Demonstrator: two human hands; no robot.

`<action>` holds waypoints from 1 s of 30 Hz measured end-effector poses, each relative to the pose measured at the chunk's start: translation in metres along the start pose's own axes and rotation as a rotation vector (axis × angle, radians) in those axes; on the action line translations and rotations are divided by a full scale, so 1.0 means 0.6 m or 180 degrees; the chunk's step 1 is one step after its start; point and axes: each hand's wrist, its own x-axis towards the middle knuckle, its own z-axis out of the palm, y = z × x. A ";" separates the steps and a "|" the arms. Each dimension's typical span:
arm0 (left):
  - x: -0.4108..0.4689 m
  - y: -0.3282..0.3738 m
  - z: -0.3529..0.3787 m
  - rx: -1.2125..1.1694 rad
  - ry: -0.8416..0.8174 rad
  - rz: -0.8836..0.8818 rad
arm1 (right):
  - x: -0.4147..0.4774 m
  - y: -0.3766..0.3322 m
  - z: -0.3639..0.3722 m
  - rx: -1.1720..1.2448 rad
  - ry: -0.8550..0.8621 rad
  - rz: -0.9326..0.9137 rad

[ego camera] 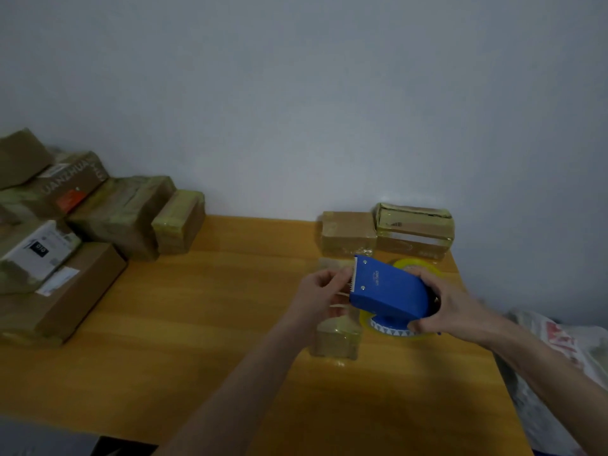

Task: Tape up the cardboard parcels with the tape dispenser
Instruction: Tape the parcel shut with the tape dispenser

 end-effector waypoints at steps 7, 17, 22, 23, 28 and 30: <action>-0.012 -0.021 -0.008 -0.0027 -0.0052 -0.0121 | -0.001 0.004 0.014 -0.0007 -0.0119 0.0130; -0.008 -0.022 -0.005 -0.0419 0.0177 -0.0656 | 0.000 0.016 0.004 -0.0168 -0.0023 0.0156; 0.002 -0.036 -0.009 0.0371 0.0488 -0.0504 | 0.010 0.011 -0.001 -0.1008 0.0043 -0.0102; 0.004 -0.038 -0.012 0.0518 0.0530 -0.0447 | 0.012 0.009 -0.003 -0.1265 0.0017 -0.0171; 0.004 -0.042 -0.023 0.0645 0.0655 -0.0353 | 0.023 0.004 0.003 -0.1913 -0.0154 -0.0391; 0.005 -0.039 -0.032 0.0656 0.0668 -0.0367 | 0.025 0.001 0.004 -0.1840 -0.0214 -0.0477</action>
